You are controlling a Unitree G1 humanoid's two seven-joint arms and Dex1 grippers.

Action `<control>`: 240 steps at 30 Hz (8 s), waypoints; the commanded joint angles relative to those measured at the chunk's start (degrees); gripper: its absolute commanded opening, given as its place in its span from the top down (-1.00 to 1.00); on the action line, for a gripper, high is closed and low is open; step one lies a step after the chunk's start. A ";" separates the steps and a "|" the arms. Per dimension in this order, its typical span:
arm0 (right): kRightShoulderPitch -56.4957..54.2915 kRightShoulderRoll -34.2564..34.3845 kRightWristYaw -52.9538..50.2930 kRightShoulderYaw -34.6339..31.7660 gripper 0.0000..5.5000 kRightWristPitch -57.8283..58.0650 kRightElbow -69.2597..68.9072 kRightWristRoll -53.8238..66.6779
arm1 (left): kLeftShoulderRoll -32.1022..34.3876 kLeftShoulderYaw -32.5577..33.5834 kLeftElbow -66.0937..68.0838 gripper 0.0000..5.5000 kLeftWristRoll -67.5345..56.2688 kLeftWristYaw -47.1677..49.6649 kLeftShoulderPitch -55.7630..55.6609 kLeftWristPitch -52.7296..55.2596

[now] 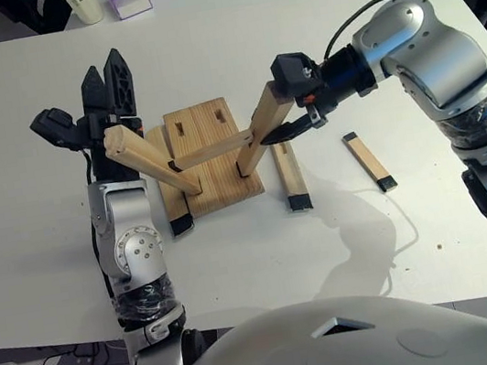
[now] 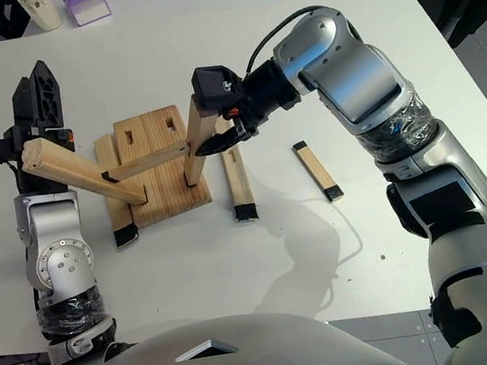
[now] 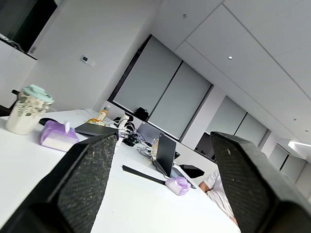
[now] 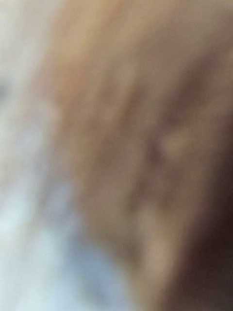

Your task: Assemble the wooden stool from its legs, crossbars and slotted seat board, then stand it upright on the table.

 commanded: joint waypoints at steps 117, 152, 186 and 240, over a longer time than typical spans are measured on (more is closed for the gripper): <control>-0.89 6.16 -12.23 7.82 0.27 24.80 -20.55 11.34 | 2.94 -32.23 -27.45 1.00 29.97 22.64 27.81 21.81; 3.85 5.25 -21.13 2.33 0.27 28.21 -18.43 10.55 | 18.15 32.92 -37.57 1.00 -7.46 23.24 11.47 27.42; 1.54 0.81 -15.21 4.00 0.27 21.36 -13.45 6.60 | 0.73 2.07 -24.03 1.00 29.62 17.05 29.07 14.65; 25.73 -0.62 -30.10 -43.47 -0.50 21.12 -26.16 34.36 | 13.49 2.11 -20.80 0.36 8.91 8.82 25.43 18.12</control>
